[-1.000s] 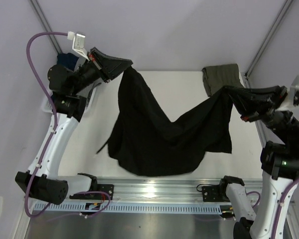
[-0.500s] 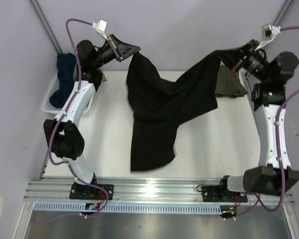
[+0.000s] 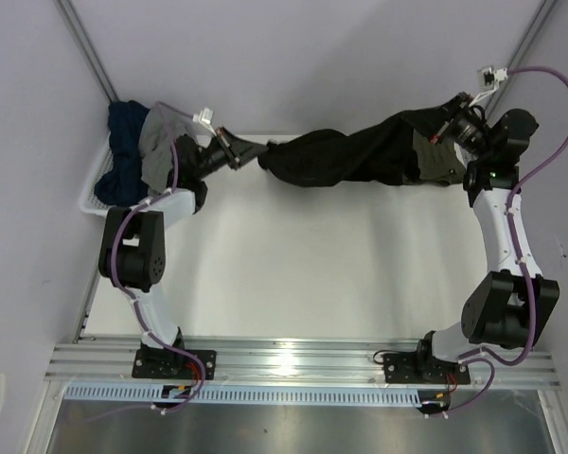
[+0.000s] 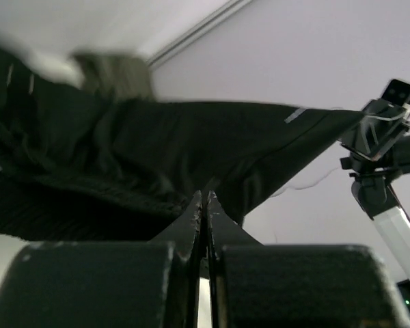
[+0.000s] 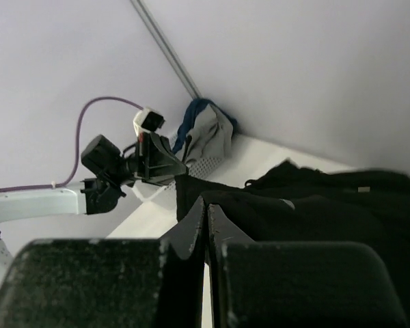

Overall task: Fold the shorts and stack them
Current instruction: Flatten the shorts out

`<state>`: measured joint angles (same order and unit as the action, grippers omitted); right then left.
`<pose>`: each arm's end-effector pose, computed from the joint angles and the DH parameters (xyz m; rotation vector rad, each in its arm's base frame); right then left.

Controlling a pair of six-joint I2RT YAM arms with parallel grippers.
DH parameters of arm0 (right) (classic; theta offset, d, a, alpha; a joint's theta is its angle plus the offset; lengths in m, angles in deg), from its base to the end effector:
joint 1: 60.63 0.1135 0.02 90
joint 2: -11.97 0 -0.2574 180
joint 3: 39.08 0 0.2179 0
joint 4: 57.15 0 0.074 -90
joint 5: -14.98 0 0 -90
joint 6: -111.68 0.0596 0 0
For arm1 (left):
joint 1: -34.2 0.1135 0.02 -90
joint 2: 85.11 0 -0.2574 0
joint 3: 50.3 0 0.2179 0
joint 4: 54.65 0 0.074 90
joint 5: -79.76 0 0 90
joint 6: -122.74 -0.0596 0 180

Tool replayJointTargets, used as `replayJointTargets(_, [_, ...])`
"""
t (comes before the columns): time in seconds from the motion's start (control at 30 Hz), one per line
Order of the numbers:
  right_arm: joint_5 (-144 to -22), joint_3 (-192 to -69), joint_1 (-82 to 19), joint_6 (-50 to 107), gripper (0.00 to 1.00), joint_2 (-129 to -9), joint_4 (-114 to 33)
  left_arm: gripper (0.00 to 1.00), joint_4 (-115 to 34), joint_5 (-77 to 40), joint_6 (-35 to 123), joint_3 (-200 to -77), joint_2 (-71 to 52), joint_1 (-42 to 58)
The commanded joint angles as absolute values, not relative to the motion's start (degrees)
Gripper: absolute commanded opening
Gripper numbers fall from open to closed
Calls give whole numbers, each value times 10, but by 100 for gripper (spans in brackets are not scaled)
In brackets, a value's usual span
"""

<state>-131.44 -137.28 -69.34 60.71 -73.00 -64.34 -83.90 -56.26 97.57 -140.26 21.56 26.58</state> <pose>0.3137 0.0022 0.4571 -0.3473 1.4139 1.0304 0.4058 -0.0976 0.3225 -0.0199 1.6222 -1.5476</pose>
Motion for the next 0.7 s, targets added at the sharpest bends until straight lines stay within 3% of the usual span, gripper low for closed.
replayJointTargets(0.0, [-1336, -1321, -699, 637, 0, -708, -724, 0, -989, -549, 995, -1317, 191, 269])
replayJointTargets(0.23, [-1318, -1218, -691, 568, 0, -598, -639, 0, -993, -533, 958, -1196, 122, 272])
replayJointTargets(0.4, [-1315, -1236, -691, 580, 0, -581, -623, 0, -952, -535, 957, -1231, 72, 270])
replayJointTargets(0.67, [-1311, -1342, -691, 569, 0, -475, -531, 0, -739, -523, 886, -1332, -106, 259])
